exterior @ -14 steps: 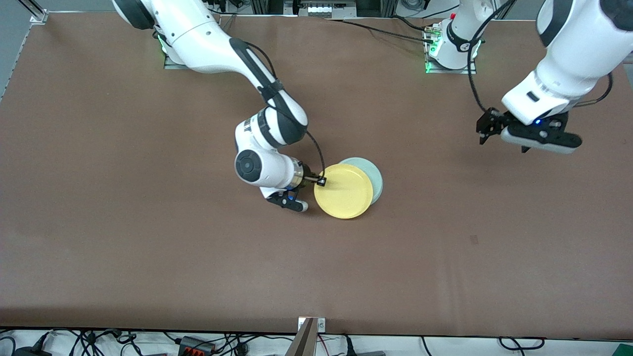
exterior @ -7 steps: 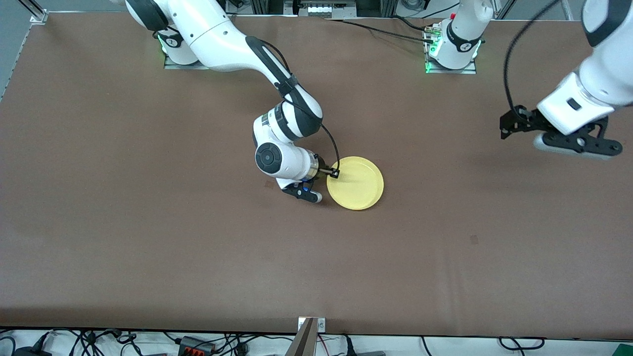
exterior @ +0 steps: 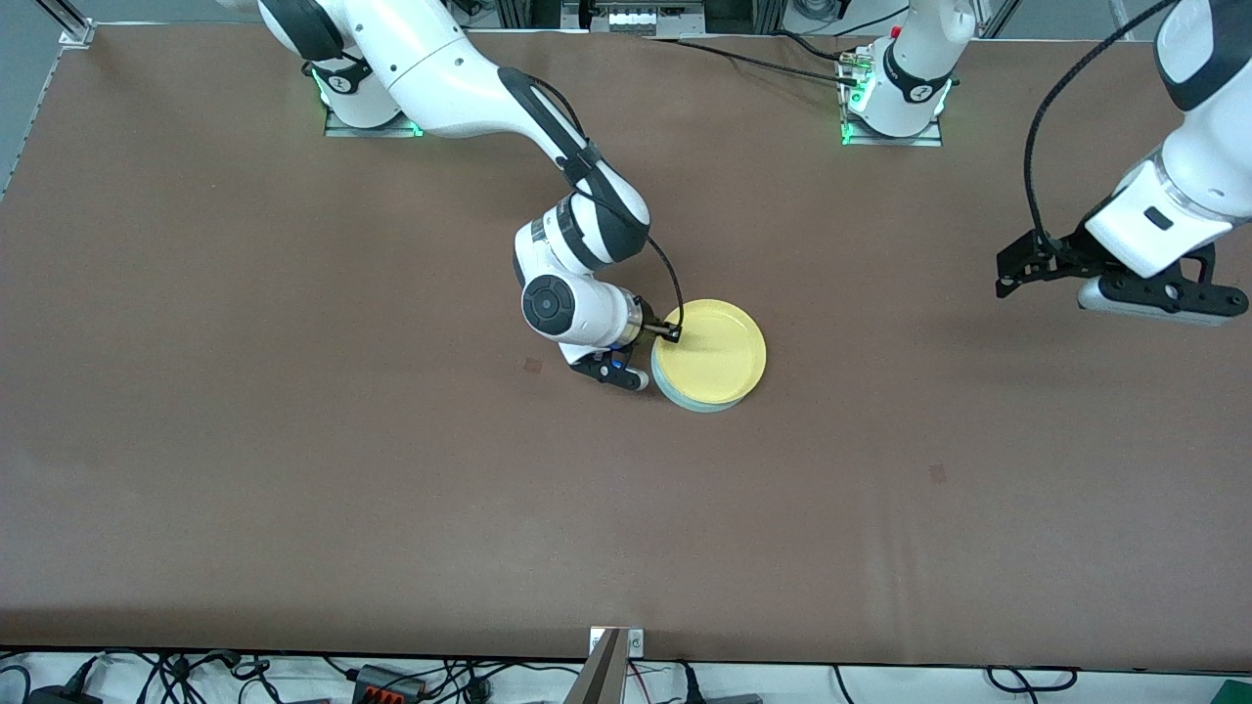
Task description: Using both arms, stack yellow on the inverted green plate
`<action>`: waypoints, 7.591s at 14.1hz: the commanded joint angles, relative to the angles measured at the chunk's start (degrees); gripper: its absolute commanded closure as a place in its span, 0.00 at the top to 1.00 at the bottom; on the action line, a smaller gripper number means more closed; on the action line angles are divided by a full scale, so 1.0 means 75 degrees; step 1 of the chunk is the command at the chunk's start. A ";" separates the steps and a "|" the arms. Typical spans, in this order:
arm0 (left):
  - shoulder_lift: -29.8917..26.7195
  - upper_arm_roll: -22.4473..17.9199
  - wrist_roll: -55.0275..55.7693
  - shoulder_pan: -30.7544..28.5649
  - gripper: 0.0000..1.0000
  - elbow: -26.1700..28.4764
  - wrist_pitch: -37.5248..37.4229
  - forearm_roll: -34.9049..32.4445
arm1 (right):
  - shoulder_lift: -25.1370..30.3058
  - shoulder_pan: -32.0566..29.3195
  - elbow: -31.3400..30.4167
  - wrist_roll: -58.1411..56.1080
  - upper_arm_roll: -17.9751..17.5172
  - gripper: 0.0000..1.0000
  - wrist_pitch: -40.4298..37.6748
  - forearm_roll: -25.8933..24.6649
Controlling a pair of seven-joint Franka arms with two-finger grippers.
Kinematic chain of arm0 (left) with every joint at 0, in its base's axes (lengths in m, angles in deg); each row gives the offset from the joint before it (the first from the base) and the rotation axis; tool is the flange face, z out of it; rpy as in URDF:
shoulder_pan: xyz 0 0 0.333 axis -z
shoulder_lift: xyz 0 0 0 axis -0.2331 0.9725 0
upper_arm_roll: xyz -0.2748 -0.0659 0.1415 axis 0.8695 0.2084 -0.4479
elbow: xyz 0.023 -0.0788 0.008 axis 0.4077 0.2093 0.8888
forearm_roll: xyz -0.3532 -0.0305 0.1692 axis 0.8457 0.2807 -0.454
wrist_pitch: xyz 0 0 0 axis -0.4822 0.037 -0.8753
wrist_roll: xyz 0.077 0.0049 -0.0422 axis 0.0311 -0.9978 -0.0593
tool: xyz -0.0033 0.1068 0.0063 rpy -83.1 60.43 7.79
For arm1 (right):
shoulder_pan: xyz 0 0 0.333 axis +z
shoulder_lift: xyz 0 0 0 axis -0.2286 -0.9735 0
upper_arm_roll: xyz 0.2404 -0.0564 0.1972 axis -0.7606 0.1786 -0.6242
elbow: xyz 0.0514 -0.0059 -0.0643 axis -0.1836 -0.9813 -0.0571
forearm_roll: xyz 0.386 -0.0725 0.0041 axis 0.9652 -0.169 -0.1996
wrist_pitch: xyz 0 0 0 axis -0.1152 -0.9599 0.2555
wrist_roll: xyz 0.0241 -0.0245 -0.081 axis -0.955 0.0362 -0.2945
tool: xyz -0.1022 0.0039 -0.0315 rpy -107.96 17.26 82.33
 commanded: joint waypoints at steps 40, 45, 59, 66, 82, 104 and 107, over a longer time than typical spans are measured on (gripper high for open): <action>-0.0222 0.0120 -0.0139 0.0028 1.00 -0.0297 -0.0587 -0.0193 | 0.5240 -0.5550 -0.0420 -0.5716 0.1053 1.00 -0.4406 -0.4138; -0.0210 0.0108 -0.0186 0.0028 1.00 -0.0367 -0.0599 -0.0205 | 0.5557 -0.5983 -0.0583 -0.5705 0.0092 1.00 -0.4617 -0.4877; -0.0199 0.0108 -0.0186 0.0016 1.00 -0.0379 -0.0599 -0.0217 | 0.7409 -0.5890 -0.3233 -0.5635 0.0056 1.00 -0.3821 -0.5451; -0.0199 0.0108 -0.0163 0.0028 1.00 -0.0379 -0.0599 -0.0217 | 0.8136 -0.5925 -0.4206 -0.5553 0.0127 1.00 -0.3644 -0.5358; -0.0199 0.0120 -0.0163 0.0028 1.00 -0.0379 -0.0599 -0.0217 | 0.8077 -0.5878 -0.4194 -0.5611 0.0068 1.00 -0.3680 -0.5264; -0.0199 0.0120 -0.0139 0.0040 1.00 -0.0379 -0.0610 -0.0217 | 0.8077 -0.5913 -0.4182 -0.5693 0.0138 1.00 -0.3926 -0.5253; -0.0199 0.0120 -0.0139 0.0040 1.00 -0.0379 -0.0610 -0.0217 | 0.8077 -0.5913 -0.4194 -0.5693 0.0138 1.00 -0.3926 -0.5253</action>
